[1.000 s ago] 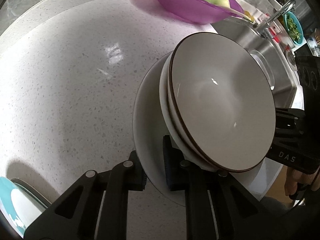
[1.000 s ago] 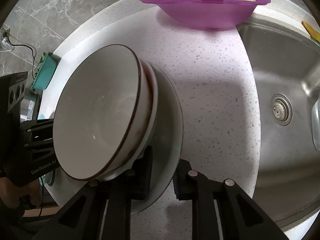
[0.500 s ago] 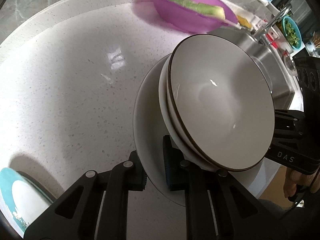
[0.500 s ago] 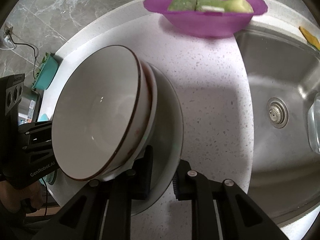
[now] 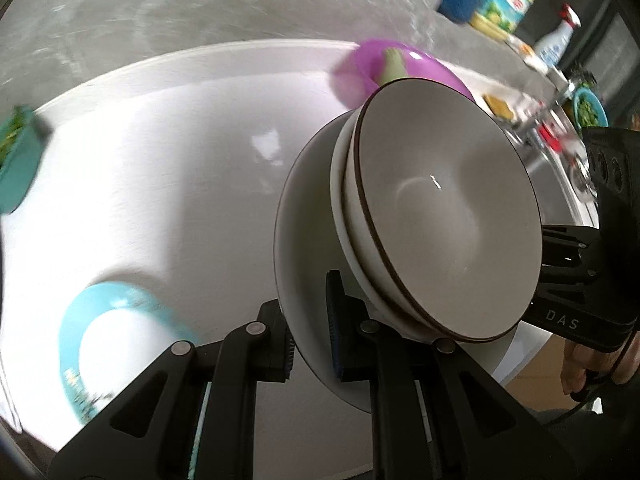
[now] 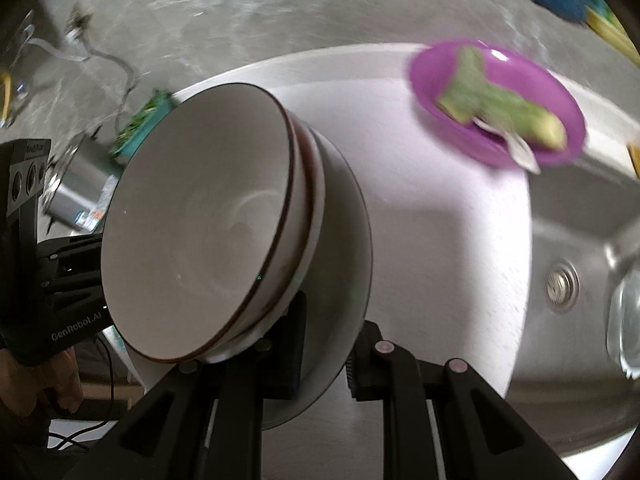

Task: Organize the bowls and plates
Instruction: 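Carry the white plate with nested bowls with both grippers onto the teal plates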

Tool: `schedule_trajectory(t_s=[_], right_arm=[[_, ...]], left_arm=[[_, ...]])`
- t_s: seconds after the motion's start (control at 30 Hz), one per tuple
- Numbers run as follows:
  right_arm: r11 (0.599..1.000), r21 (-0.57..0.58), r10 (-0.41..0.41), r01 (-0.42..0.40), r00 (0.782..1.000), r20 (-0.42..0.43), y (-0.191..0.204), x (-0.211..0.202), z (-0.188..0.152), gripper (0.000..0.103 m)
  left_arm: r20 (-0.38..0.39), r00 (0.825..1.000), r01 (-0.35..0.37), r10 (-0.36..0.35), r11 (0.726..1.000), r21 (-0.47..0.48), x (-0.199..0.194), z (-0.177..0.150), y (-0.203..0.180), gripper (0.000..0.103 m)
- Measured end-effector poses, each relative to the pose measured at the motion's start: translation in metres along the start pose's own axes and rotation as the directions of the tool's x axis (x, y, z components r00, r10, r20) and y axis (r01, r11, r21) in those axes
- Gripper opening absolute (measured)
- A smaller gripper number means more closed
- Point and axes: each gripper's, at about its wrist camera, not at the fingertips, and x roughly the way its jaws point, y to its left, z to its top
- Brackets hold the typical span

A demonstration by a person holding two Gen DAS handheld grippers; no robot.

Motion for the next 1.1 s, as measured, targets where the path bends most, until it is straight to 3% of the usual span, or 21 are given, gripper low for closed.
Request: schedule_trajectory(t_s=[0.2, 0.5, 0.77, 1.1], right_arm=[[0.990, -0.123, 0.067, -0.069, 0.998, -0.021, 0.062, 0.015, 0.018, 0.019], [0.951, -0.260, 0.140, -0.166, 0.984, -0.114, 0.153, 0.067, 0.030, 0.019], [0.940, -0.286, 0.137, -0.188, 0.972, -0.189, 0.190, 0.112, 0.023, 0.019], [0.951, -0.268, 0.095, -0.156, 0.969, -0.229, 0.200, 0.146, 0.012, 0.019]], left_arm=[[0.007, 0.997, -0.073, 0.074, 0.990, -0.122, -0.035, -0.036, 0.051, 0.012], [-0.009, 0.988, -0.149, 0.154, 0.943, -0.298, -0.069, -0.093, 0.134, 0.012], [-0.058, 0.987, -0.160, 0.149, 0.914, -0.372, -0.069, -0.147, 0.187, 0.012], [-0.087, 0.990, -0.138, 0.114, 0.919, -0.368, -0.042, -0.165, 0.209, 0.012]])
